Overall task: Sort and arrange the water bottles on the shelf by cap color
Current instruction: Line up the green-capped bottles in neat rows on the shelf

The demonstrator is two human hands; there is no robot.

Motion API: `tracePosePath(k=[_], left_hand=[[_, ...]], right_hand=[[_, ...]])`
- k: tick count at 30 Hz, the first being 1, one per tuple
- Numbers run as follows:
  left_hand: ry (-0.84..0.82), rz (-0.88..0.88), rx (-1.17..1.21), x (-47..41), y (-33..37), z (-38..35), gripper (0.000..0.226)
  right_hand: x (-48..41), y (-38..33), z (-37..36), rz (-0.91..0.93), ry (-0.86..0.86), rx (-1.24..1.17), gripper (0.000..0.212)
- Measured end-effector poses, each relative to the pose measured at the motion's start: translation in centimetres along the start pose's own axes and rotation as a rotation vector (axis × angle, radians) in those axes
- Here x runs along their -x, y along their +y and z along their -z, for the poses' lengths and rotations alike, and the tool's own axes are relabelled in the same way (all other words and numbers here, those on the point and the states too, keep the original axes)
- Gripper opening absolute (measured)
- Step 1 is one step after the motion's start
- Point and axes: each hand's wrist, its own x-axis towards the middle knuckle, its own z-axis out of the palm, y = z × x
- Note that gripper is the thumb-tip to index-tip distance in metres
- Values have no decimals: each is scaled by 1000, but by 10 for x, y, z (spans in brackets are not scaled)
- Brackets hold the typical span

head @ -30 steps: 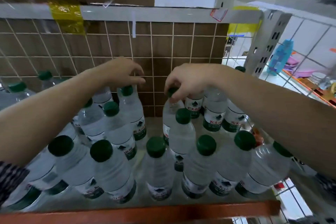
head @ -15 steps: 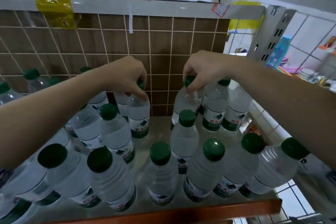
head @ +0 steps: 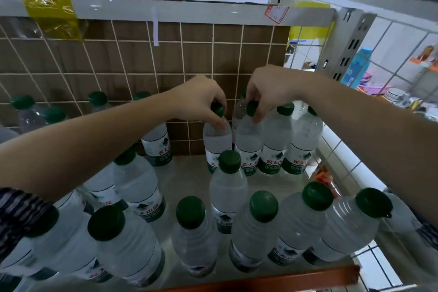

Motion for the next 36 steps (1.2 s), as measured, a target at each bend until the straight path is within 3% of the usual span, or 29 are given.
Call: tracePosePath(k=[20,26,32,36], left_hand=[[-75,-66,14,-1,-2,-1,44],[-69,24,109,22,-5,12,43],[152,240,-17,83,-59,45,22],[273,409,-134,119,-102,51,28]], right_hand=[[-3,-6,-7,-88,28,-50,30],[-3,-21,10,-69,-96,-16,23],[-41,-69,30,97,278,-147,15],[-73,-116,23,256,199,-187,38]])
